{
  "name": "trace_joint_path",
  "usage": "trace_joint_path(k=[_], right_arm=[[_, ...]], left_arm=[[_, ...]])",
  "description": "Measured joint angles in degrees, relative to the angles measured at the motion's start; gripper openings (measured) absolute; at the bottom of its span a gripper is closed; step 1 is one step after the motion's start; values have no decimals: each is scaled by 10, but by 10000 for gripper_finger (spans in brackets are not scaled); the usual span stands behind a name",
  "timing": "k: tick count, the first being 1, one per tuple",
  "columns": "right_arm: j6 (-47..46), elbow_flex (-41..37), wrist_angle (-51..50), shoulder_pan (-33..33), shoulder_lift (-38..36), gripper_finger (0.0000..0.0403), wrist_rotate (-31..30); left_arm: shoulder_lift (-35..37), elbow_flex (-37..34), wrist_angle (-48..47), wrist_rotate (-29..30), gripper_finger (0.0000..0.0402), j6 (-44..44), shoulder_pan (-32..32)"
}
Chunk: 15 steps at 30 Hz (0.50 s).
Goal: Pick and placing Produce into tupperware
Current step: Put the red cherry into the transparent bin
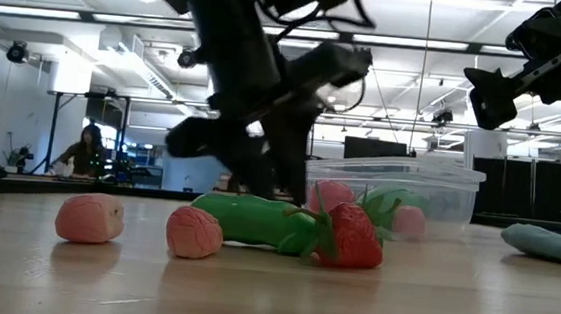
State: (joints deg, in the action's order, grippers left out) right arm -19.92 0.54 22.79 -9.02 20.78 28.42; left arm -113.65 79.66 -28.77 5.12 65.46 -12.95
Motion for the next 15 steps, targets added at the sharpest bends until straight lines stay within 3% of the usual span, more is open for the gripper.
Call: trace_joint_path(k=[10, 15], right_arm=[[0, 0, 0, 0, 0, 325, 0], [0, 0, 0, 0, 0, 325, 0]], left_arm=[[1, 75, -26, 25, 109, -58, 15], [1, 90, -90, 27, 108, -74, 18]])
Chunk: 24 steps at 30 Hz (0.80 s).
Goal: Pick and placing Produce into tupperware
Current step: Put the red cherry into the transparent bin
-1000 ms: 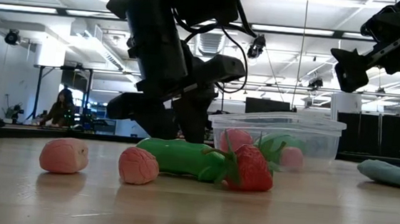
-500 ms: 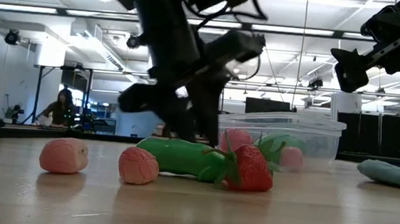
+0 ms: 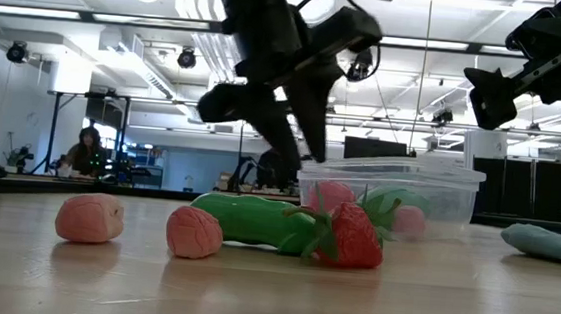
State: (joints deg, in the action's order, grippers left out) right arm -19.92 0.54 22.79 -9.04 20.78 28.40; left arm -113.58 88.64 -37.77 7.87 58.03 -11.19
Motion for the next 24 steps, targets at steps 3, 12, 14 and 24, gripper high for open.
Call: trace_joint_path(k=[3, 12, 14, 24], right_arm=[[0, 0, 0, 0, 0, 325, 0], [0, 0, 0, 0, 0, 325, 0], [0, 0, 0, 0, 0, 325, 0], [0, 0, 0, 0, 0, 325, 0]], left_arm=[[0, -8, -9, -1, 109, -2, 0], [-1, -7, 71, 7, 168, -223, -4], [-1, -9, 69, 6, 188, -308, -8], [-1, -34, 43, 15, 217, -463, -6]])
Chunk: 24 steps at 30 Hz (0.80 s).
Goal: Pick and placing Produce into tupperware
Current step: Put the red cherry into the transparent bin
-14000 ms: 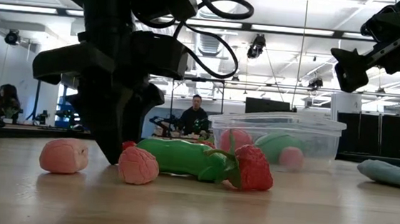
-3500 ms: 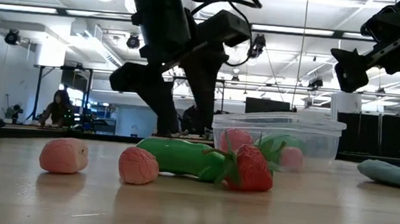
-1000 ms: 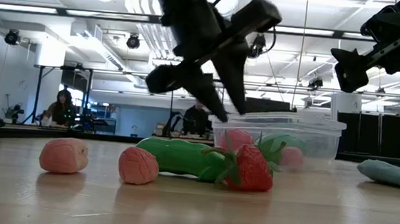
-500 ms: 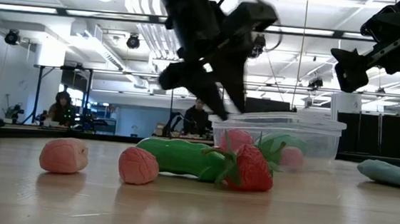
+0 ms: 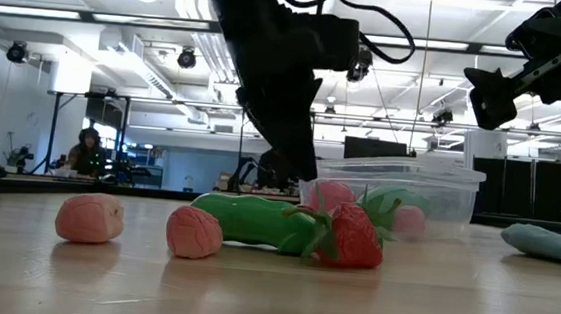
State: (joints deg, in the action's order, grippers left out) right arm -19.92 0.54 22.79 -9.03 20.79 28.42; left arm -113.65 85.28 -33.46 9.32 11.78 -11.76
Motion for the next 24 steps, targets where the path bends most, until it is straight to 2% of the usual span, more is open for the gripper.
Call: trace_joint_path(k=[6, 9, 17, 24], right_arm=[[0, 0, 0, 0, 0, 325, 0], [0, 0, 0, 0, 0, 325, 0], [0, 0, 0, 0, 0, 325, 0], [0, 0, 0, 0, 0, 325, 0]], left_arm=[[0, -19, 17, -17, 217, -49, 2], [-4, -22, 20, -38, 217, -50, 6], [-6, -26, 32, -20, 217, -52, 22], [-6, -48, 66, -44, 217, -47, 26]])
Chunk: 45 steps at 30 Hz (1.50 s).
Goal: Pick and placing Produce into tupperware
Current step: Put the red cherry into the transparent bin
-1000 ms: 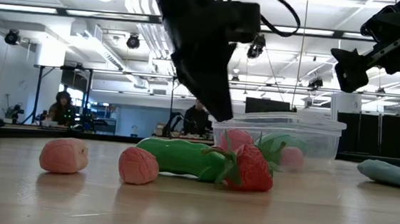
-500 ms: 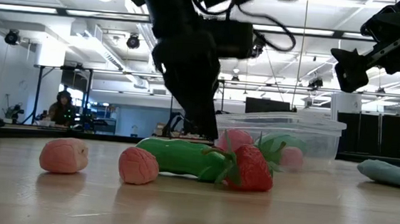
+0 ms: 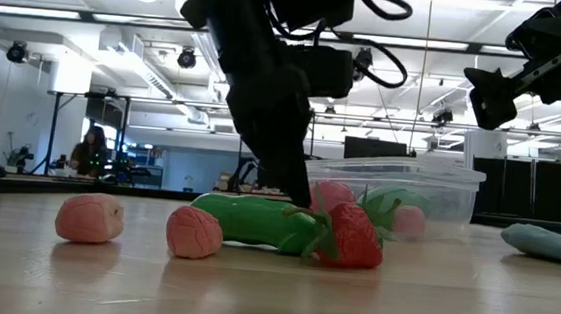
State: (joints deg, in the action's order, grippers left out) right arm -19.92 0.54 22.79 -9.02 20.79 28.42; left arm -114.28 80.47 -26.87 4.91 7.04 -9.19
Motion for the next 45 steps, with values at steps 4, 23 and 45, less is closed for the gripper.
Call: trace_joint_path(k=[4, 23, 45], right_arm=[[0, 0, 0, 0, 0, 325, 0], [0, 0, 0, 0, 0, 325, 0], [0, 0, 0, 0, 0, 325, 0]], left_arm=[[0, -5, 8, -9, 217, 0, 0], [-24, -14, 41, -16, 215, -3, 0], [-24, -14, 23, -16, 91, -18, 1]])
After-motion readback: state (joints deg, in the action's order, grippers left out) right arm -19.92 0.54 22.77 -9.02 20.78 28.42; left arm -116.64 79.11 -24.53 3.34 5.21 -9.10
